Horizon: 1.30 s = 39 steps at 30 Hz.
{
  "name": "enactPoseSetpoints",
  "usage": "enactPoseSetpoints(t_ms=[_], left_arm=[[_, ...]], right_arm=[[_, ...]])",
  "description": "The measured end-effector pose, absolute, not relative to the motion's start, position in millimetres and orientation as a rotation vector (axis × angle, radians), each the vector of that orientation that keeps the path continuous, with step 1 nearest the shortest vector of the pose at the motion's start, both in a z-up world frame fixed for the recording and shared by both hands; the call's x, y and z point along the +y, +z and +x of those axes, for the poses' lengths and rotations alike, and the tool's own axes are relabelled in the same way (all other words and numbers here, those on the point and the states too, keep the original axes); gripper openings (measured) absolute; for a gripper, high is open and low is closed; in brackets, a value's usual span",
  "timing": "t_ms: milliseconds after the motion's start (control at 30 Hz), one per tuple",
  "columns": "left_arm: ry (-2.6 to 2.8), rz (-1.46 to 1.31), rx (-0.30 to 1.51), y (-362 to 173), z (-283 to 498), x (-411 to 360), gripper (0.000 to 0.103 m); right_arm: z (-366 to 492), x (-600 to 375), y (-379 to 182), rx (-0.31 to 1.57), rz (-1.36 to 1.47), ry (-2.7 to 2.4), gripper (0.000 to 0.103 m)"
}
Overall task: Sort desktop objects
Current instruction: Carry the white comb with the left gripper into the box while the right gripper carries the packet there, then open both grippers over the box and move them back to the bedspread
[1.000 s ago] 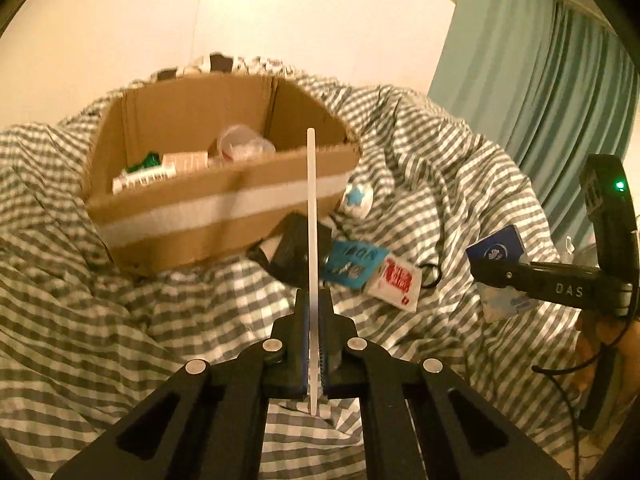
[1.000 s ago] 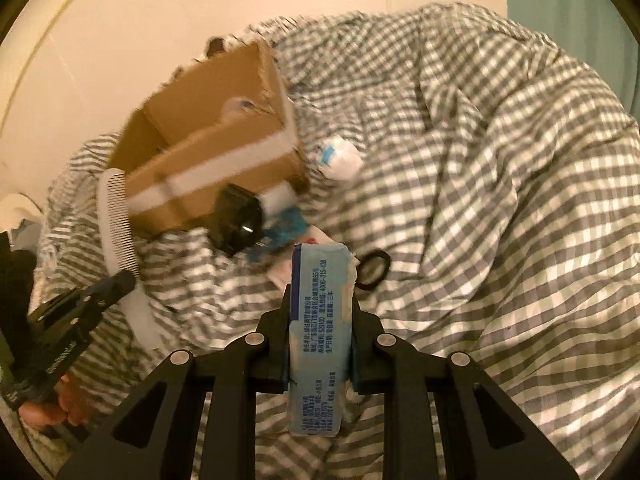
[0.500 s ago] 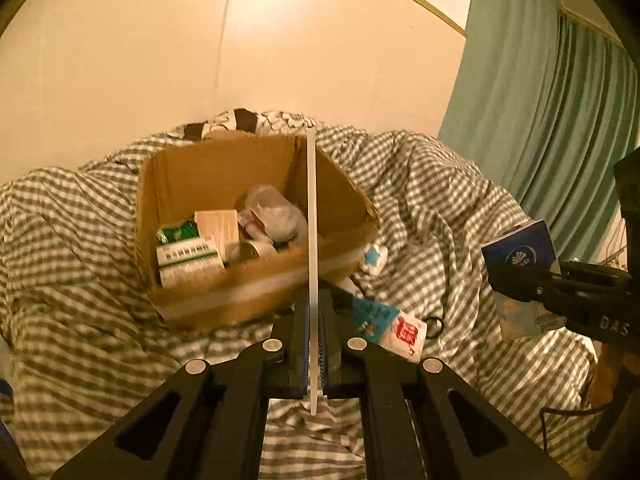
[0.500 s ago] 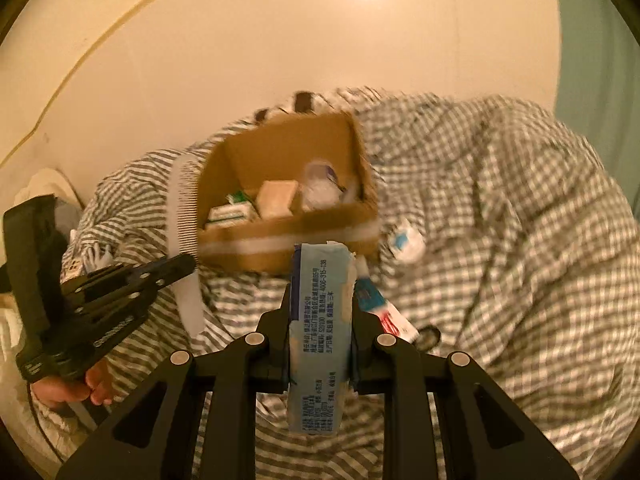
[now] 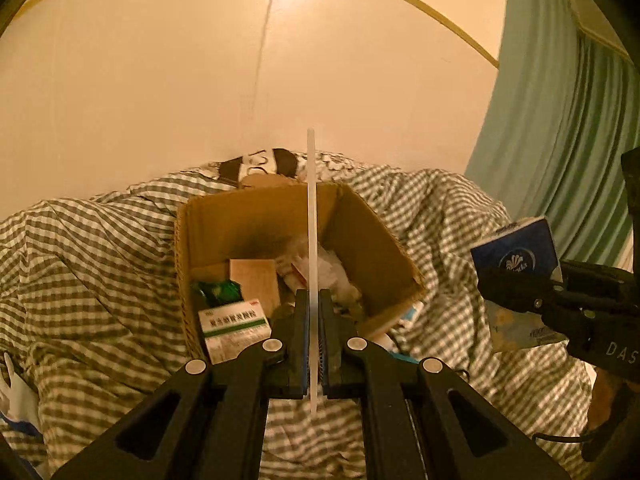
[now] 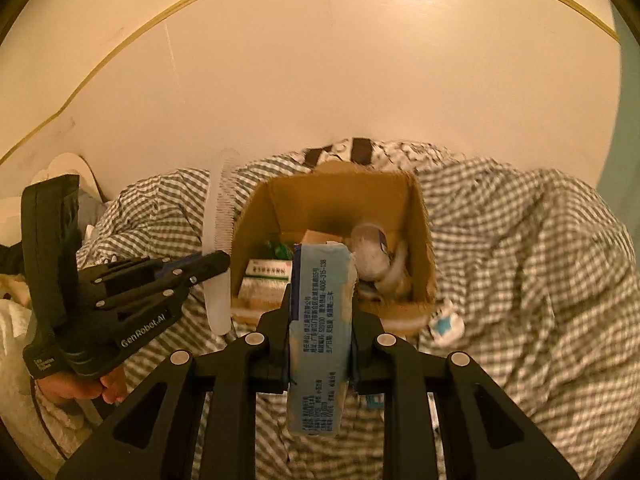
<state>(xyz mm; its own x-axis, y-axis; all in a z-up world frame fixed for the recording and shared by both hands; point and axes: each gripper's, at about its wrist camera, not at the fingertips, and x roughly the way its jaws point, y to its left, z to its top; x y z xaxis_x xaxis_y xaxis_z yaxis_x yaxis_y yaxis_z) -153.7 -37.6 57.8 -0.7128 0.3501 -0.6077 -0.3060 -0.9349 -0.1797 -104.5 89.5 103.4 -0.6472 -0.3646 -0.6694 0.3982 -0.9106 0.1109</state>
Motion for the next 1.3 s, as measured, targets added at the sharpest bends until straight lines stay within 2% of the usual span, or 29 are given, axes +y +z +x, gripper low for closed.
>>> enactPoseSetpoints(t_ms=[433,667,967,1000,1033,1067,1100,1133,1300], left_arm=[[2.580,-1.032,-0.181,27.5,-242.0,-40.3,0.004],[2.556,-1.086,-0.111,-1.3,-281.6,-17.3,0.004],[2.554,-1.171,-0.163,-31.1,-304.3,-15.3,0.006],[2.540,-1.183,-0.164,-31.8,-303.7,-16.2,0.014],[2.534,-1.190,-0.158,-31.8,-301.7,-15.8,0.034],[2.541,-1.200,-0.148,-31.4,-298.7,-15.1,0.050],[2.562,-1.207,-0.136,-30.1,-294.1,-14.7,0.078],[2.588,-1.197,-0.131,-26.6,-286.6,-13.9,0.086],[2.633,-1.187,-0.206,-3.8,-260.8,-19.5,0.086]], right_arm=[[-194.8,71.8,79.9,0.111,0.971,-2.509,0.019],[-252.6,76.0,34.9,0.091,1.056,-2.518,0.019],[-289.3,90.6,1.9,0.062,1.165,-2.509,0.021],[-288.1,92.4,2.5,0.051,1.163,-2.511,0.024],[-284.5,95.3,5.3,0.038,1.148,-2.520,0.037],[-281.4,98.2,9.0,0.025,1.132,-2.535,0.057],[-276.8,102.0,13.6,0.008,1.113,-2.549,0.065],[-271.5,107.3,20.1,-0.013,1.089,-2.552,0.069],[-237.4,139.4,57.8,-0.046,1.021,-2.587,0.069]])
